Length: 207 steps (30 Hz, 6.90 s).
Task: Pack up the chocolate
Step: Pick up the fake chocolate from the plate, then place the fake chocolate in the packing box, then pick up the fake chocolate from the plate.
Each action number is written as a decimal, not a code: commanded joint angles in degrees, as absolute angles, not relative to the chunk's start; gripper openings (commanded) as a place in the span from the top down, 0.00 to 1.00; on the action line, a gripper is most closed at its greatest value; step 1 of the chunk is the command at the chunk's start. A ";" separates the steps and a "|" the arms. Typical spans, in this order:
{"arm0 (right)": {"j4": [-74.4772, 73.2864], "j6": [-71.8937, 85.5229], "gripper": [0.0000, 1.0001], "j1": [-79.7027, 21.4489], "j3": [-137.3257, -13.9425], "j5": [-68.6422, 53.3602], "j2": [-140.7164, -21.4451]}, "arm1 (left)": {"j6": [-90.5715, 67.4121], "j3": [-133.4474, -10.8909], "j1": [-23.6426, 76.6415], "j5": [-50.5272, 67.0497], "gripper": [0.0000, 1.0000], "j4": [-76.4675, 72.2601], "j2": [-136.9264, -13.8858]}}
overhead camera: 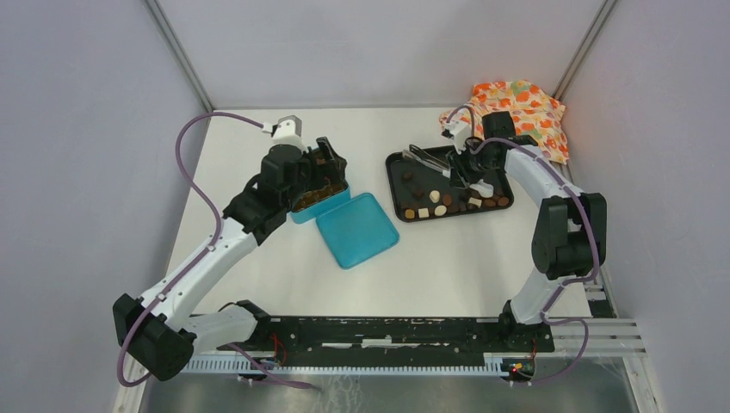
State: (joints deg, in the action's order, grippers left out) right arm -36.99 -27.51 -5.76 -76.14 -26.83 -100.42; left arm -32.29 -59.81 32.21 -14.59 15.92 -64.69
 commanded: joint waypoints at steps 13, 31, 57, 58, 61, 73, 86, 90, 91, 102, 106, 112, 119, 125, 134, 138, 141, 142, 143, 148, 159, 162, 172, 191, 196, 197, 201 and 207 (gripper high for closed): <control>-25.97 -21.28 0.93 -25.83 -90.49 -37.36 -105.25 | -32.42 -62.23 31.95 -22.79 0.00 19.10 -59.01; -24.43 -17.76 0.90 -35.05 -105.94 -23.80 -120.59 | -31.73 -62.40 31.86 -25.82 0.00 19.48 -58.34; -25.09 -18.63 0.67 -36.46 -107.92 -21.13 -124.87 | -31.77 -62.06 31.90 -25.49 0.00 18.63 -58.76; -25.11 -18.63 0.65 -36.46 -108.01 -21.11 -124.86 | -31.81 -62.03 31.96 -25.49 0.00 18.63 -58.69; -25.23 -18.72 0.63 -36.55 -108.19 -21.14 -124.87 | -31.90 -61.96 31.90 -25.40 0.00 18.59 -58.38; -25.56 -19.07 0.57 -36.55 -108.63 -21.18 -124.34 | -32.17 -62.14 31.90 -24.48 0.00 18.63 -58.29; -26.10 -19.08 0.61 -35.08 -107.58 -27.42 -119.79 | -32.14 -62.48 32.01 -22.99 0.00 18.86 -58.07; -25.05 -17.81 0.62 -32.64 -104.44 -34.48 -115.05 | -31.67 -64.24 31.91 -20.66 0.00 18.83 -57.99; -24.92 -17.53 0.62 -31.94 -103.65 -35.67 -113.86 | -31.76 -64.47 31.97 -19.99 0.00 18.51 -57.69; -25.10 -21.12 0.62 -23.67 -89.95 -40.04 -99.96 | -28.63 -66.57 31.96 -9.28 0.00 13.94 -56.38; -26.78 -25.87 0.61 -21.23 -82.79 -36.74 -93.77 | -27.47 -66.30 31.92 -7.89 0.00 14.89 -57.29; -26.07 -27.43 0.61 -14.59 -70.09 -31.33 -83.85 | -27.46 -57.06 31.88 -4.09 0.00 12.02 -53.81; -27.52 -28.59 0.61 -5.53 -61.98 -24.55 -77.49 | -20.48 -52.81 31.91 0.90 0.00 13.74 -51.07; -23.95 -29.43 0.61 -2.33 -56.77 -19.90 -77.31 | -11.68 -50.29 31.91 2.51 0.00 13.56 -52.03; -23.65 -27.37 0.61 -0.52 -56.45 -17.21 -81.17 | -4.29 -48.87 31.91 -2.63 0.01 16.09 -53.29; -23.47 -27.16 0.61 -0.48 -55.53 -16.49 -83.42 | -2.37 -47.55 31.92 -5.30 0.01 17.44 -53.03; -23.38 -27.16 0.60 -0.53 -55.71 -15.84 -83.93 | -1.79 -47.48 31.94 -7.27 0.01 17.69 -53.58; -23.25 -27.14 0.60 -0.52 -55.71 -15.68 -84.03 | -1.68 -47.61 31.83 -7.23 0.01 17.75 -53.89; -23.11 -27.16 0.60 -0.52 -55.65 -15.45 -84.10 | -1.75 -47.75 31.86 -6.85 0.01 17.82 -54.23; -22.36 -26.90 0.60 -0.52 -54.81 -14.59 -84.02 | -2.17 -48.14 31.86 -3.26 0.02 18.36 -55.00; -21.30 -26.11 0.59 -0.52 -54.24 -14.37 -84.92 | -2.54 -47.55 31.74 -3.35 0.01 18.71 -51.87; -21.61 -26.10 0.58 -0.57 -54.87 -14.13 -85.46 | -2.55 -47.47 31.74 -3.29 0.02 18.65 -51.97; -21.20 -25.67 0.57 -0.50 -54.91 -13.28 -86.45 | -2.70 -47.81 31.63 -2.11 0.02 18.98 -52.33; -21.04 -24.97 0.58 -0.48 -56.41 -13.89 -90.45 | -2.64 -47.90 31.65 -1.54 0.02 18.99 -52.62; -20.86 -24.70 0.60 -0.53 -56.87 -13.90 -91.00 | -2.64 -47.91 31.64 -1.40 0.02 19.07 -52.77; -20.63 -24.61 0.63 -0.46 -56.87 -13.88 -90.86 | -2.64 -48.03 31.64 -1.41 0.02 19.07 -52.68; -20.35 -24.43 0.78 -0.46 -56.59 -13.56 -89.96 | -2.61 -47.99 31.70 -1.32 0.02 19.06 -52.71; -19.55 -24.85 0.88 -0.48 -55.65 -14.31 -87.95 | -2.64 -47.99 31.62 -1.29 0.02 19.15 -52.58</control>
State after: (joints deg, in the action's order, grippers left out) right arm -22.28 -24.91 -0.62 -54.30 -13.87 -91.11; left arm -4.54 -47.27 31.94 -2.39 19.70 -52.86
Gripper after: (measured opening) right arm 0.338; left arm 0.978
